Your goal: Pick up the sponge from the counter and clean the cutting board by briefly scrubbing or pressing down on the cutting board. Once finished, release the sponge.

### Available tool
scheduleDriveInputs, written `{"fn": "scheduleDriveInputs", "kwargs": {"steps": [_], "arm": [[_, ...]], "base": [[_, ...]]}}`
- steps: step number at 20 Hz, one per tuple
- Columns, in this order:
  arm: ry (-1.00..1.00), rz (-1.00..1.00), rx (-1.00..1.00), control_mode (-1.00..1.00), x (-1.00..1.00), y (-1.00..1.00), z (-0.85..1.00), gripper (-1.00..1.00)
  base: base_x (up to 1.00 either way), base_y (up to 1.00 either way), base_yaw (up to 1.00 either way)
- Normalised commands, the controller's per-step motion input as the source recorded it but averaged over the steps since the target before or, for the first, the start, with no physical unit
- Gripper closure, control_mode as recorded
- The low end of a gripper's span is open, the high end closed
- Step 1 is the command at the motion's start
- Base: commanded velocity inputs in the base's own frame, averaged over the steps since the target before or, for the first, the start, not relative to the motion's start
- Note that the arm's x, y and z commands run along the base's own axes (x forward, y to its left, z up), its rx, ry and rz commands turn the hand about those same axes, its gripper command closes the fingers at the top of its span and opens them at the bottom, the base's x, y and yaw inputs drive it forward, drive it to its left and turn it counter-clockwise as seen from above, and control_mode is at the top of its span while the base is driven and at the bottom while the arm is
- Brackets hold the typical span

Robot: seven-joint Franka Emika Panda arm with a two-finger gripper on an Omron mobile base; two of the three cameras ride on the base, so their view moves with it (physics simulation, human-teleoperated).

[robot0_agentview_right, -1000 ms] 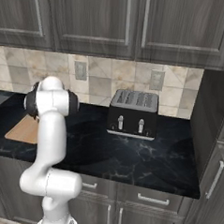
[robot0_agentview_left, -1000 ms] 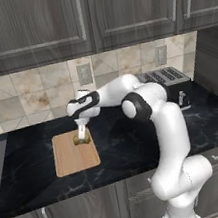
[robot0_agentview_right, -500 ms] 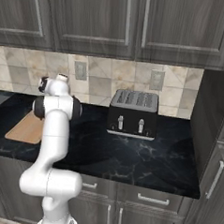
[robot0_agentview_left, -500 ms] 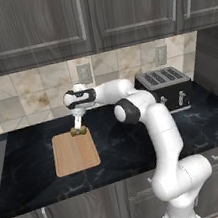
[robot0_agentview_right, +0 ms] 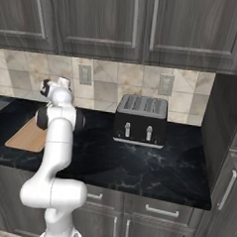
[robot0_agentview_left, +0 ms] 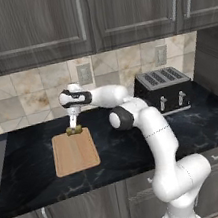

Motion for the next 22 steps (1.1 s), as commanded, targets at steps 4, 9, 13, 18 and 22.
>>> {"fn": "scheduleDriveInputs", "kwargs": {"steps": [4, 9, 13, 18, 22], "arm": [[-0.12, 0.00, 0.00, -1.00, -0.40, 0.29, -0.29, 1.00], [-0.19, -0.01, 0.00, -1.00, -0.53, 0.27, -0.28, 1.00], [-0.25, -0.01, 0.00, -1.00, -0.72, 0.24, -0.32, 1.00], [-0.09, 0.00, 0.02, -1.00, -0.81, 0.16, -0.38, 1.00], [0.13, 0.00, 0.11, -1.00, -0.72, 0.01, -0.13, 1.00]], "base": [[0.00, 0.00, 0.00], [0.00, 0.00, 0.00], [0.00, 0.00, 0.00], [0.00, 0.00, 0.00], [0.00, 0.00, 0.00]]}}
